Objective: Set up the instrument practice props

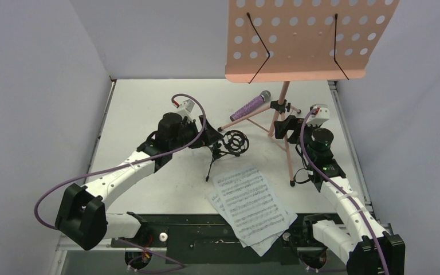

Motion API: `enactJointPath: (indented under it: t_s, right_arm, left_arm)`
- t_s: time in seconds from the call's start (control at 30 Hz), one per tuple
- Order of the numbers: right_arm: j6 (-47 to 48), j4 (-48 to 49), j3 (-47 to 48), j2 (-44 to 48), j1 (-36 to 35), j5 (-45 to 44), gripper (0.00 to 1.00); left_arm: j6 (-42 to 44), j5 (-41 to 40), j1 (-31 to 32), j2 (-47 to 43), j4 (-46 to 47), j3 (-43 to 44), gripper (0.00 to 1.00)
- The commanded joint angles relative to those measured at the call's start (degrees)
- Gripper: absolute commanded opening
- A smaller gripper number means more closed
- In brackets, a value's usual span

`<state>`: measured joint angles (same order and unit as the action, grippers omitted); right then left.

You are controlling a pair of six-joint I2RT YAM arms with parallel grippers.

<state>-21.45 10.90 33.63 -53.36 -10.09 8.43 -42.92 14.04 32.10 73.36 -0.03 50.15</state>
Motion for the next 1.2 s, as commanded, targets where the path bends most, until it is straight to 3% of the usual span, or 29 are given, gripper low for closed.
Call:
enactJointPath:
  t_s: [0.0,0.2,0.63,0.93,1.17]
  right_arm:
    - [1.0,2.1,0.9,0.2,0.3,1.3,0.9]
    - [1.2,1.8,1.2,0.2,0.3,1.7,0.9]
    - [1.0,1.6,1.3,0.1,0.3,2.2,0.9]
    - [0.9,1.3,1.6,0.0,0.3,2.6,0.9]
    - [1.0,1.0,2.0,-0.2,0.3,2.6,0.9]
  left_arm:
    - [-1.8,1.9,-0.6,2.1,5.2,2.9,0.78]
    - [-1.7,2.1,-0.6,5.1,4.6,4.4,0.67]
    - [0.8,-0.3,-0.6,5.3,2.3,5.7,0.34]
    - [3.1,-3.3,-2.3,3.4,0.2,6.0,0.27]
    - [4.0,-3.5,-7.5,0.7,-2.3,4.4,0.25]
